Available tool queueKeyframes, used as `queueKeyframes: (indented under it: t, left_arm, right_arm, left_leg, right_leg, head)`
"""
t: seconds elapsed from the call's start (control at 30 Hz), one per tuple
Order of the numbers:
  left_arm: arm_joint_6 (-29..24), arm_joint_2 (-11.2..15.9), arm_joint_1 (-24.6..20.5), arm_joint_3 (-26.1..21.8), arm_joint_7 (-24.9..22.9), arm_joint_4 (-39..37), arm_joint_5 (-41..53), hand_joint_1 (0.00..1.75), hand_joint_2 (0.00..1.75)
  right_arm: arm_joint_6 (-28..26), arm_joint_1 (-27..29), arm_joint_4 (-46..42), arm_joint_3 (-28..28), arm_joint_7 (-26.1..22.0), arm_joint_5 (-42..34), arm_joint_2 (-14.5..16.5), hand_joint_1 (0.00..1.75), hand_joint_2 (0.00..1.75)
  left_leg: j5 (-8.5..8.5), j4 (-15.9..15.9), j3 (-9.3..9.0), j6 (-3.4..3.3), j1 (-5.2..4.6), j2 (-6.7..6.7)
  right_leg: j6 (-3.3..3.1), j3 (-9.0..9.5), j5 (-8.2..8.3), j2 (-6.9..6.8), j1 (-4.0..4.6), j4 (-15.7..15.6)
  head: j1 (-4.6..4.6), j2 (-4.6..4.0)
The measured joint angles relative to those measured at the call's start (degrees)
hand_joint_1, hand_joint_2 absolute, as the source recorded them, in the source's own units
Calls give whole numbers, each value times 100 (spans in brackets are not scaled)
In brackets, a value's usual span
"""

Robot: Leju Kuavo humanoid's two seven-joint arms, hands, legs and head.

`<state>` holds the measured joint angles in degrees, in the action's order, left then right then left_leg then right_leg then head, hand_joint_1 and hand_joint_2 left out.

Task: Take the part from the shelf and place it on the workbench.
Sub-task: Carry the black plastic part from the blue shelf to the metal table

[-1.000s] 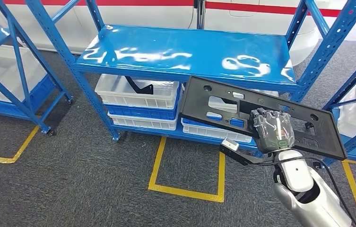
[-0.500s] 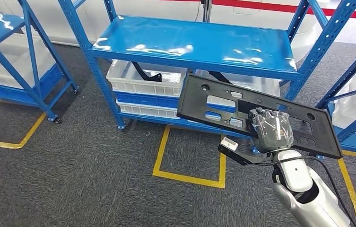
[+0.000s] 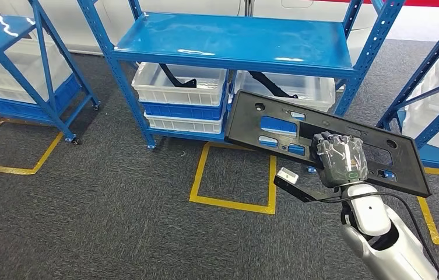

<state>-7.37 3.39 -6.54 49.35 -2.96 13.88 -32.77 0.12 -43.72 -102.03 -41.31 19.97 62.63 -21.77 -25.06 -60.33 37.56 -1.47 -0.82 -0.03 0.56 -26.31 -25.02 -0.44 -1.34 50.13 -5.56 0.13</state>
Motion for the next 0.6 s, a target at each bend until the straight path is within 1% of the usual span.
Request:
queueKeyframes:
  t: [0.03, 0.07, 0.1, 0.13, 0.17, 0.2, 0.23, 0.27, 0.3, 0.33, 0.37, 0.4, 0.43, 0.47, 0.53, 0.57, 0.6]
  left_arm:
    - [3, -1, 0, 1, -3, 0, -3, 0, 175]
    - [3, -1, -2, 1, -4, -1, -5, 0, 175]
    - [2, -1, -3, 1, -8, -1, -7, 0, 175]
    - [2, -1, -3, 1, -17, -1, -8, 0, 175]
    - [1, -1, -4, 2, -28, -1, -8, 0, 175]
    - [0, -1, -5, 2, -39, -1, -8, 0, 175]
    - [-2, 0, -9, 3, -47, -1, -8, 0, 175]
    - [-5, 0, -14, 3, -53, -1, -8, 0, 175]
    - [-9, 0, -21, 3, -59, 0, -8, 0, 175]
    - [-13, 0, -26, 3, -64, 1, -8, 0, 175]
    - [-15, -1, -27, 3, -72, 1, -8, 0, 175]
    - [-15, -3, -25, 4, -76, 1, -8, 0, 175]
    - [-15, -5, -20, 6, -80, 0, -8, 0, 175]
    - [-15, -7, -16, 8, -82, -1, -8, 0, 175]
    - [-19, -9, -11, 9, -82, -1, -8, 0, 175]
    - [-23, -9, -7, 10, -82, -1, -8, 0, 175]
    - [-27, -10, -1, 11, -81, -1, -8, 0, 175]
  right_arm:
    - [5, 0, 1, 0, 1, 12, 0, 175, 175]
    - [12, 2, 1, 0, 1, 23, 0, 175, 175]
    - [17, 4, 2, 0, 1, 32, 0, 175, 175]
    - [23, 6, 2, 0, 2, 39, 0, 175, 175]
    - [28, 6, 2, 0, 1, 43, 0, 175, 175]
    - [31, 6, 2, 0, 1, 45, 1, 175, 175]
    - [32, 4, 1, 0, 1, 46, 1, 175, 175]
    - [32, 2, 1, 0, 1, 48, 1, 175, 175]
    - [32, -2, 0, 0, 1, 49, 1, 175, 175]
    - [33, -3, 0, 0, 1, 49, 0, 175, 175]
    - [34, -3, 0, 0, 1, 50, -1, 175, 175]
    - [35, -2, 0, 0, 1, 51, -2, 175, 175]
    - [36, 2, 0, 0, 1, 51, -4, 175, 175]
    - [37, 7, 0, 0, 2, 53, -5, 175, 175]
    - [40, 29, 0, 0, 10, 61, -13, 175, 175]
    - [43, 45, 0, 0, 15, 70, -18, 175, 175]
    - [45, 61, 0, 0, 18, 81, -22, 175, 175]
  left_leg:
    - [-232, -452, 131, 42, 36, 1]
    - [-325, -816, 217, 74, 68, 1]
    - [-266, -993, 213, 99, 93, 2]
    - [-109, -947, 101, 113, 113, 2]
    - [64, -671, -129, 116, 126, 2]
    - [175, -232, -454, 105, 132, 2]
    - [200, 266, -797, 81, 124, 1]
    - [163, 681, -1064, 48, 111, -1]
    - [100, 958, -1225, 11, 94, -1]
    - [62, 1096, -1277, -24, 78, -1]
    - [63, 1139, -1264, -66, 84, 3]
    - [80, 1160, -1244, -105, 86, 7]
    - [112, 1169, -1222, -147, 88, 12]
    - [148, 1176, -1196, -190, 86, 17]
    - [206, 1171, -1128, -250, 46, 18]
    - [233, 1168, -1095, -268, 23, 16]
    - [256, 1163, -1068, -279, -1, 14]
  right_leg:
    - [0, -79, 62, 1, -2, 4]
    - [7, -156, 120, 2, -5, 8]
    - [21, -231, 175, 4, -10, 14]
    - [40, -300, 227, 6, -18, 18]
    - [64, -358, 276, 7, -25, 21]
    - [91, -403, 319, 8, -31, 23]
    - [120, -432, 353, 7, -31, 26]
    - [155, -453, 389, 2, -27, 28]
    - [192, -474, 423, -3, -24, 31]
    - [232, -496, 459, -9, -19, 29]
    - [270, -524, 482, -13, -21, 33]
    - [296, -568, 445, -13, -27, 90]
    - [314, -646, 327, -12, -29, 251]
    - [324, -776, 128, -10, -35, 554]
    - [338, -1145, -359, -8, -28, 1474]
    - [340, -1282, -510, -7, -20, 1847]
    - [332, -1315, -550, -5, -8, 2007]
  head:
    - [1, 0]
    - [1, 0]
    - [1, 0]
    - [1, 0]
    - [1, 0]
    - [1, 0]
    - [2, 0]
    - [2, 0]
    - [2, 0]
    - [2, 0]
    - [2, 0]
    - [3, 0]
    - [4, 0]
    - [5, 0]
    - [8, 0]
    - [8, 0]
    - [8, 0]
